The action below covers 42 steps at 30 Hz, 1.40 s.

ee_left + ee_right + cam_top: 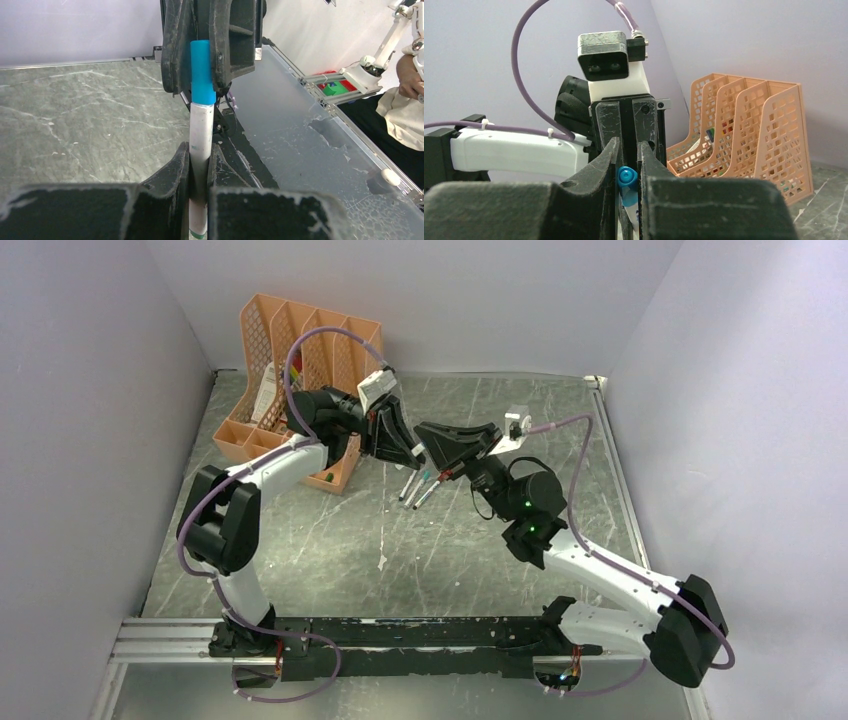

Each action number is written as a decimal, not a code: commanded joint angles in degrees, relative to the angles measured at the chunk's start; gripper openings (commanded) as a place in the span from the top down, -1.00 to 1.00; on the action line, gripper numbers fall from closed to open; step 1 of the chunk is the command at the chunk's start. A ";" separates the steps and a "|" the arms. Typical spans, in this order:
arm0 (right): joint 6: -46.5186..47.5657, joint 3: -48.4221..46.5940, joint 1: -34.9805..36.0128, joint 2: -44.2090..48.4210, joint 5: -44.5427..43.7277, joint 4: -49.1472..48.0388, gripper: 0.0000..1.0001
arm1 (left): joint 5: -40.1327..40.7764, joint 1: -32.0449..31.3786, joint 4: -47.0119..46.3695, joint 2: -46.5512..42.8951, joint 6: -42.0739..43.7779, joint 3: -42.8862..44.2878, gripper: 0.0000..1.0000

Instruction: Insert the pens into the pen caps

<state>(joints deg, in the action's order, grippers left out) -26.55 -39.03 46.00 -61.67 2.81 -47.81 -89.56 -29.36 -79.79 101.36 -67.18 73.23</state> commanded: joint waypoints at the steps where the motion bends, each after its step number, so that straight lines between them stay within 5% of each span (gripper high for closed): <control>1: -4.98 8.81 8.83 -10.25 19.19 29.20 1.00 | 29.54 -1.07 -1.77 -2.19 0.03 9.12 0.87; 18: -4.98 10.97 10.94 -15.58 18.29 27.90 1.00 | 29.05 -0.78 -2.28 -1.72 -1.46 11.56 0.87; 26: -8.20 10.29 10.90 -6.51 13.66 24.27 1.00 | 28.37 -0.78 -3.51 -2.57 -1.61 5.54 0.86; 28: -9.04 9.75 10.80 -1.62 8.47 24.10 0.77 | 28.28 -0.78 -3.34 -3.33 -0.78 1.71 0.87; 29: -9.42 9.76 10.77 2.41 4.30 23.73 0.35 | 28.56 -0.78 -3.21 -3.77 -0.17 -0.64 0.86; 32: -11.16 11.46 9.93 12.37 -8.10 21.15 -0.07 | 30.03 -0.65 -4.29 -4.65 1.73 -9.49 0.86; 37: -9.64 12.48 8.95 27.19 -24.30 27.68 -0.19 | 31.73 0.08 1.35 -4.32 8.68 -17.71 0.86; 42: -8.94 10.70 8.86 33.65 -30.96 45.65 -0.19 | 41.90 -0.43 31.85 -8.03 31.58 -20.13 0.86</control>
<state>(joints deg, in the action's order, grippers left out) -35.31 -26.55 54.72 -31.46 -20.05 -18.90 -60.10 -29.58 -70.91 97.93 -55.35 53.67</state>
